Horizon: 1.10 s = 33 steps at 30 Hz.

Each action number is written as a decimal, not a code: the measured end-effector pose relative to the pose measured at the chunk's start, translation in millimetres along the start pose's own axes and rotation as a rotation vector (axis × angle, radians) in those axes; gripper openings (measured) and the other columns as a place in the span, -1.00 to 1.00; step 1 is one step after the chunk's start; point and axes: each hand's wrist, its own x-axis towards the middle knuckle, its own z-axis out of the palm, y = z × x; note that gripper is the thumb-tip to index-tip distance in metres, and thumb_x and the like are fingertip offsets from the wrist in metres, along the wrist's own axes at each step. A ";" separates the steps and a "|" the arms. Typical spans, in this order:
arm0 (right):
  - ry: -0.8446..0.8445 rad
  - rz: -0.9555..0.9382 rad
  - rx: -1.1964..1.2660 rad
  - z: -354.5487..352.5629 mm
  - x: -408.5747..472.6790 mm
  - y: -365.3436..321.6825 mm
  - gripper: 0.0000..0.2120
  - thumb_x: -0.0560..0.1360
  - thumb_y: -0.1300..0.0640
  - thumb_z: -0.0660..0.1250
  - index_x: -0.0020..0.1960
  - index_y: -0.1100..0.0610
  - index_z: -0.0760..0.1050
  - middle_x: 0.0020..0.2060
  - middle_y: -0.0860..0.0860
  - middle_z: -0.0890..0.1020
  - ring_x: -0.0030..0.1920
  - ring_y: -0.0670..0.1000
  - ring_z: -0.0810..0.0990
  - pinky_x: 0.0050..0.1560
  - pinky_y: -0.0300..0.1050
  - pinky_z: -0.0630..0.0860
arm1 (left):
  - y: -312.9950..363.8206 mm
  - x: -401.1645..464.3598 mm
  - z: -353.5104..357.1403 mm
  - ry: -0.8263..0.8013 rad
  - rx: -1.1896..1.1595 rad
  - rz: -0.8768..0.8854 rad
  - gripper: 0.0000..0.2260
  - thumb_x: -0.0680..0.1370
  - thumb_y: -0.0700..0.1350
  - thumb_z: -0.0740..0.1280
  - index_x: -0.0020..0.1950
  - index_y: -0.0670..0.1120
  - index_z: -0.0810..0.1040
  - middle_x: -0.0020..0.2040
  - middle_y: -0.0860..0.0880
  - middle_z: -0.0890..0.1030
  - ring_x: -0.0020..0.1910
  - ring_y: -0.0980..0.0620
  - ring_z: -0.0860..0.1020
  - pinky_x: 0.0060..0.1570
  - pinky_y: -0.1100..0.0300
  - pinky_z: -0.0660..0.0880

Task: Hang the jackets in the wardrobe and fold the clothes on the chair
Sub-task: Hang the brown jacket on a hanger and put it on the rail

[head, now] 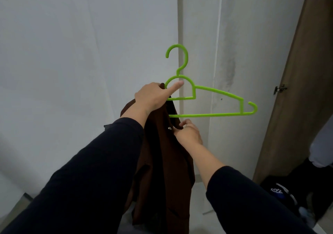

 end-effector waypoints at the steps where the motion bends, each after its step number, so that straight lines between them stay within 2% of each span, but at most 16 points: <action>1: 0.009 0.034 0.015 0.2 3.1 0.7 -0.77 0.48 -0.13 0.33 -0.15 -0.03 0.36 -0.15 -0.04 0.56 -0.19 0.03 0.55 -0.14 -0.13 0.47 | -0.9 -0.3 0.7 0.017 0.018 -0.017 -0.35 0.32 0.56 0.08 -0.38 -0.06 0.29 -0.38 0.02 0.44 -0.30 -0.02 0.49 -0.15 0.07 0.42; 3: 0.032 0.042 0.095 -0.9 10.5 2.5 -0.89 0.53 -0.01 0.29 -0.13 0.00 0.45 -0.14 -0.01 0.60 -0.17 0.05 0.54 -0.12 -0.18 0.42 | -7.8 1.1 0.9 0.056 0.038 -0.045 -0.40 0.32 0.52 0.17 -0.39 -0.05 0.34 -0.37 0.02 0.47 -0.26 -0.04 0.52 -0.11 0.06 0.45; 4: 0.040 0.032 0.163 -3.6 11.9 2.8 -0.92 0.55 0.05 0.27 -0.06 0.01 0.51 -0.09 0.00 0.62 -0.12 0.05 0.56 -0.10 -0.20 0.41 | -13.5 2.4 0.6 0.072 0.040 -0.059 -0.46 0.34 0.45 0.22 -0.39 -0.04 0.37 -0.36 0.03 0.49 -0.24 -0.04 0.54 -0.10 0.06 0.47; 6: 0.052 0.019 0.293 -9.9 15.4 4.0 -0.81 0.58 0.13 0.23 0.13 0.09 0.56 0.01 0.06 0.63 0.02 0.08 0.58 -0.01 -0.20 0.42 | -25.4 4.9 -1.5 0.082 0.035 -0.078 -0.61 0.38 0.30 0.27 -0.36 -0.03 0.45 -0.33 0.02 0.52 -0.19 -0.06 0.56 -0.07 0.05 0.50; 8: 0.038 0.025 0.385 -17.8 15.0 4.0 -0.77 0.60 0.18 0.19 0.20 0.16 0.53 0.08 0.12 0.61 0.09 0.13 0.57 0.06 -0.13 0.46 | -35.4 7.3 -3.0 0.061 0.037 -0.073 -0.70 0.42 0.20 0.29 -0.30 -0.02 0.49 -0.30 0.02 0.53 -0.15 -0.07 0.56 -0.03 0.05 0.49; 11: -0.126 0.019 0.676 -32.4 10.7 0.6 -0.77 0.60 0.27 0.12 0.03 0.09 0.53 -0.09 0.09 0.59 -0.16 0.03 0.55 -0.20 -0.16 0.49 | -49.3 14.0 -4.5 0.007 0.047 -0.035 -0.78 0.47 0.13 0.29 -0.21 -0.01 0.45 -0.24 0.04 0.52 -0.10 -0.06 0.52 0.04 0.03 0.42; 14: -0.228 0.055 0.925 -55.2 8.5 -4.2 -0.72 0.59 0.31 0.10 -0.12 0.07 0.52 -0.20 0.04 0.58 -0.24 -0.01 0.53 -0.18 -0.14 0.48 | -66.8 22.2 -7.7 -0.034 0.009 -0.035 -0.81 0.51 0.12 0.28 -0.13 0.01 0.43 -0.19 0.06 0.49 -0.04 -0.07 0.50 0.15 -0.02 0.39; 16: -0.334 0.084 0.995 -70.2 7.1 -6.5 -0.79 0.59 0.18 0.15 -0.13 0.10 0.52 -0.23 0.06 0.59 -0.26 0.03 0.55 -0.17 -0.08 0.48 | -74.7 24.4 -10.4 -0.042 0.005 -0.028 -0.77 0.54 0.14 0.24 -0.03 -0.02 0.45 -0.13 0.04 0.51 -0.03 -0.05 0.48 0.18 -0.04 0.35; 17: -0.407 0.093 1.036 -75.9 6.9 -8.1 -0.77 0.58 0.05 0.16 -0.15 0.11 0.52 -0.27 0.07 0.59 -0.31 0.05 0.56 -0.20 -0.08 0.46 | -76.9 24.7 -11.7 -0.036 0.006 -0.022 -0.74 0.56 0.14 0.23 0.01 -0.04 0.45 -0.10 0.03 0.51 -0.03 -0.05 0.47 0.17 -0.04 0.33; 19: -0.550 0.069 1.109 -84.9 8.6 -10.5 -0.54 0.50 -0.27 0.16 -0.18 0.13 0.52 -0.32 0.09 0.58 -0.36 0.08 0.55 -0.24 -0.10 0.41 | -79.9 24.7 -14.0 -0.019 0.004 -0.009 -0.73 0.58 0.14 0.20 0.04 -0.06 0.43 -0.09 0.02 0.50 -0.04 -0.04 0.46 0.12 -0.03 0.29; 21: -0.650 0.040 1.165 -91.6 10.6 -12.2 -0.36 0.25 -0.49 0.25 -0.21 0.13 0.55 -0.20 0.12 0.51 -0.24 0.11 0.51 -0.16 -0.08 0.40 | -82.9 24.1 -16.1 -0.008 0.011 -0.018 -0.73 0.59 0.13 0.18 0.05 -0.07 0.41 -0.08 0.01 0.50 -0.05 -0.04 0.44 0.05 -0.01 0.25; 23: -0.743 0.015 1.202 -96.9 9.4 -15.2 -0.27 0.08 -0.54 0.32 -0.21 0.12 0.55 -0.12 0.09 0.44 -0.10 0.13 0.46 -0.02 -0.02 0.39 | -86.2 23.1 -16.6 0.005 0.016 -0.044 -0.74 0.60 0.12 0.16 0.02 -0.07 0.39 -0.08 -0.01 0.49 -0.06 -0.05 0.43 0.00 0.01 0.20; 24: -0.763 -0.001 1.202 -99.1 7.7 -17.3 -0.28 0.09 -0.54 0.33 -0.22 0.12 0.55 -0.12 0.07 0.43 -0.09 0.13 0.44 0.02 0.00 0.38 | -87.8 22.5 -15.8 0.019 0.021 -0.055 -0.75 0.61 0.12 0.16 -0.01 -0.07 0.37 -0.10 -0.01 0.49 -0.06 -0.06 0.42 -0.02 0.01 0.19; 27: -0.728 -0.014 1.127 -101.4 4.2 -21.4 -0.52 0.27 -0.33 0.38 -0.28 0.12 0.54 -0.20 0.03 0.39 -0.18 0.09 0.40 -0.08 -0.05 0.37 | -87.7 18.1 -13.3 0.079 0.049 -0.066 -0.76 0.61 0.12 0.14 -0.06 -0.05 0.34 -0.14 -0.01 0.46 -0.09 -0.06 0.39 -0.04 0.03 0.16; 30: -0.632 -0.029 1.003 -106.2 -0.2 -22.2 -0.76 0.40 -0.05 0.32 -0.32 0.10 0.51 -0.31 0.05 0.45 -0.30 0.07 0.45 -0.20 -0.11 0.41 | -83.5 15.1 -12.4 0.101 0.068 -0.071 -0.70 0.61 0.17 0.10 -0.07 -0.06 0.34 -0.16 -0.02 0.46 -0.10 -0.08 0.40 -0.03 0.02 0.15; 33: -0.547 -0.039 0.974 -110.7 2.0 -18.8 -0.84 0.49 0.07 0.29 -0.19 0.09 0.59 -0.30 0.12 0.61 -0.30 0.09 0.58 -0.10 -0.06 0.51 | -77.9 12.4 -12.5 0.076 0.035 -0.065 -0.67 0.59 0.19 0.10 -0.05 -0.06 0.41 -0.10 -0.05 0.50 -0.01 -0.10 0.43 0.00 0.02 0.13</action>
